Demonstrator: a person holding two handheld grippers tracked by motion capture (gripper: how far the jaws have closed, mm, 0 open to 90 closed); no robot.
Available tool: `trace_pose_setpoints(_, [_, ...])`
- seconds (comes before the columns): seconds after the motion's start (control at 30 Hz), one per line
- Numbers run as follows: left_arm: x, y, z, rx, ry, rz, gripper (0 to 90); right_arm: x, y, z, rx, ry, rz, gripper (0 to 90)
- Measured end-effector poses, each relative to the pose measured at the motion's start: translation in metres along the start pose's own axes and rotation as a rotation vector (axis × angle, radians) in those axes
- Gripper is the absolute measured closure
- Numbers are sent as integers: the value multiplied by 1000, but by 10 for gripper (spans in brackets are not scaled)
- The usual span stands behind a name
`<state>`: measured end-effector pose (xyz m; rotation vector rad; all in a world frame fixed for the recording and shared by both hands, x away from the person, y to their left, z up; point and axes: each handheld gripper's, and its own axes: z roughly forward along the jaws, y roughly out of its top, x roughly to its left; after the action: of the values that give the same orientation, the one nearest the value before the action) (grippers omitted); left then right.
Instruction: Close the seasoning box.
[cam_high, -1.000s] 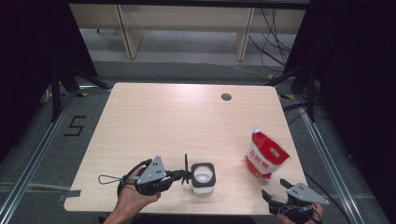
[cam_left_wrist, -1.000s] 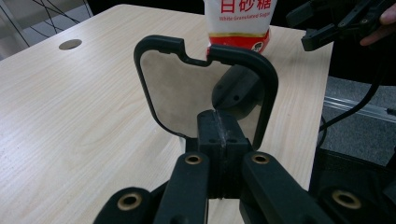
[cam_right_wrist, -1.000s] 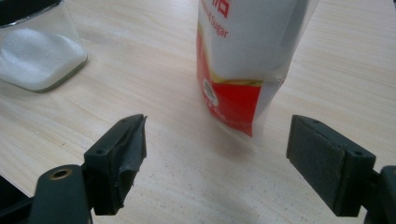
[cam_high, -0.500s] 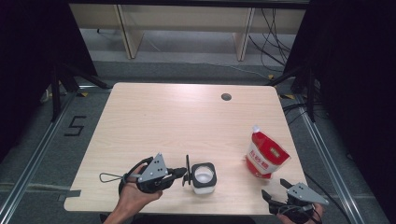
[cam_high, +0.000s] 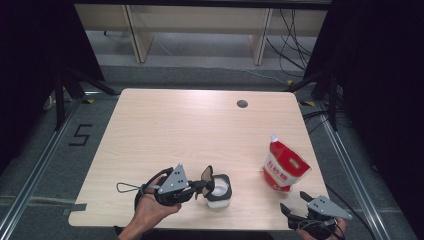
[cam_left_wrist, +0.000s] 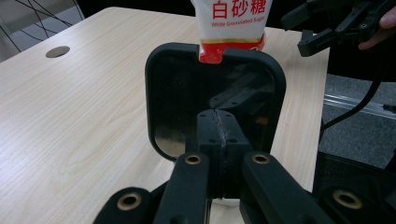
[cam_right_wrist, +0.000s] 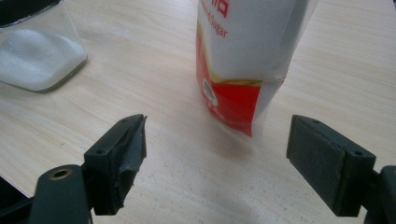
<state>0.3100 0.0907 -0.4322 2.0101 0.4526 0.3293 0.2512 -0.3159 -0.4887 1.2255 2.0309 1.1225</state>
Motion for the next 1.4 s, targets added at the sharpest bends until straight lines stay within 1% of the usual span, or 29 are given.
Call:
trace_pose_setpoints(0.03, [-1,0,1,-2,-2,-10,894,0,0,0,0,0,-1,210])
trace_pose_setpoints(0.07, [0,0,2,2,-6,1,894,0,0,0,-1,0,-1,210])
trace_pose_setpoints(0.13, [-1,-1,3,8,-6,-14,894,0,0,0,0,0,-1,210])
trace_pose_setpoints(0.3, [0,-3,7,16,-8,-17,894,0,0,0,-1,0,-2,210])
trace_pose_setpoints(0.33, [1,-4,8,16,-19,-21,893,0,0,0,-1,0,-2,210])
trace_pose_setpoints(0.4, [2,-4,8,24,-12,-5,893,-1,0,0,0,-2,-6,210])
trace_pose_setpoints(0.47, [0,-5,10,16,-14,-26,893,-1,0,0,0,-4,-8,210])
trace_pose_setpoints(0.5, [1,-5,10,23,-14,-10,893,-1,0,0,1,-5,-7,210])
trace_pose_setpoints(0.53, [0,-6,10,26,-12,-26,893,-1,0,0,0,-4,-9,210])
trace_pose_setpoints(0.63, [0,-6,12,32,-14,-20,892,-1,0,0,-1,-2,-8,210])
trace_pose_setpoints(0.67, [1,-6,13,35,-14,-14,893,2,0,-1,12,-5,23,210])
trace_pose_setpoints(0.7, [1,-6,14,36,-24,-13,893,2,0,-1,10,-4,18,210])
trace_pose_setpoints(0.73, [0,-7,14,40,-14,-25,893,1,0,-1,10,-4,19,210])
trace_pose_setpoints(0.77, [1,-7,15,38,-21,-13,893,1,0,-1,11,-4,19,210])
trace_pose_setpoints(0.8, [1,-8,15,45,-21,-17,893,0,0,0,4,-3,1,210])
trace_pose_setpoints(0.83, [0,-8,16,44,-20,-26,892,2,0,-1,13,-6,24,210])
trace_pose_setpoints(0.87, [1,-9,17,41,-22,-20,892,1,0,-1,11,-4,19,210])
trace_pose_setpoints(0.9, [0,-9,17,49,-25,-30,892,1,0,-1,12,-5,22,210])
trace_pose_setpoints(0.93, [0,-9,18,48,-23,-28,892,-1,0,0,5,-3,0,210])
trace_pose_setpoints(0.97, [0,-10,19,47,-25,-25,892,-1,0,0,3,-3,-1,210])
trace_pose_setpoints(1.0, [-1,-10,20,48,-29,-33,892,1,0,-1,12,-4,22,210])
trace_pose_setpoints(1.07, [0,-10,19,43,-32,-36,887,1,0,-1,11,-2,20,210])
trace_pose_setpoints(1.1, [2,-9,18,41,-37,-31,875,1,0,-1,11,-1,20,210])
trace_pose_setpoints(1.17, [3,-9,15,30,-28,-56,831,1,0,-1,10,-1,21,210])
trace_pose_setpoints(1.23, [6,-8,13,8,-39,-84,792,-1,0,0,4,6,15,209])
trace_pose_setpoints(1.27, [8,-8,10,8,-48,-79,777,-1,0,0,3,5,14,209])
trace_pose_setpoints(1.3, [9,-8,10,2,-51,-93,757,-1,0,0,-1,4,9,209])
trace_pose_setpoints(1.37, [9,-9,7,5,-47,-95,718,-1,0,0,1,5,11,209])
trace_pose_setpoints(1.4, [10,-10,5,6,-53,-84,701,-1,0,0,0,3,8,209])
